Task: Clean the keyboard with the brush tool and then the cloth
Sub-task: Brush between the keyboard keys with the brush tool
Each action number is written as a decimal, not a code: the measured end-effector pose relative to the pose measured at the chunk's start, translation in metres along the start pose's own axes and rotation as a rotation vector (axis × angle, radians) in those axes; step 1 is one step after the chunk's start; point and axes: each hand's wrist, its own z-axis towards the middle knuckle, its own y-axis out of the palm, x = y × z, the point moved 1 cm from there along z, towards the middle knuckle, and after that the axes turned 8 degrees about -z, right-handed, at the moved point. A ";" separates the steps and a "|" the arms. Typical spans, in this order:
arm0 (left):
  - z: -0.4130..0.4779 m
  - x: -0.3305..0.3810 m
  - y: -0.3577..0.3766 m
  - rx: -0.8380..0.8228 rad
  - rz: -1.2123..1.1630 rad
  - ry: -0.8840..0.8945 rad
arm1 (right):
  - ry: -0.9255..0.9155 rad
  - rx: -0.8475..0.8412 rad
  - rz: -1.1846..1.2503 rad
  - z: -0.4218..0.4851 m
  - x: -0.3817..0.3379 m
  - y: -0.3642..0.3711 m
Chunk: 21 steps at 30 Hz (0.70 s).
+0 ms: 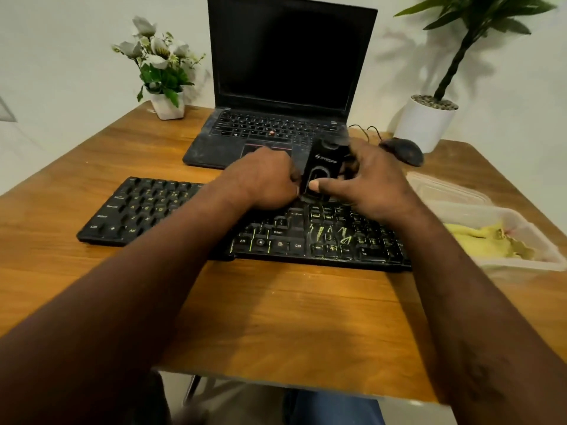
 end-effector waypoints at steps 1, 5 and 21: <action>0.007 -0.002 0.004 -0.022 -0.023 0.006 | -0.015 -0.028 -0.007 0.000 0.000 0.001; 0.020 -0.015 0.010 -0.038 -0.201 0.020 | 0.028 -0.037 -0.068 0.003 0.013 -0.019; 0.013 -0.014 0.015 -0.022 -0.249 -0.008 | 0.060 0.041 -0.136 0.002 0.023 -0.029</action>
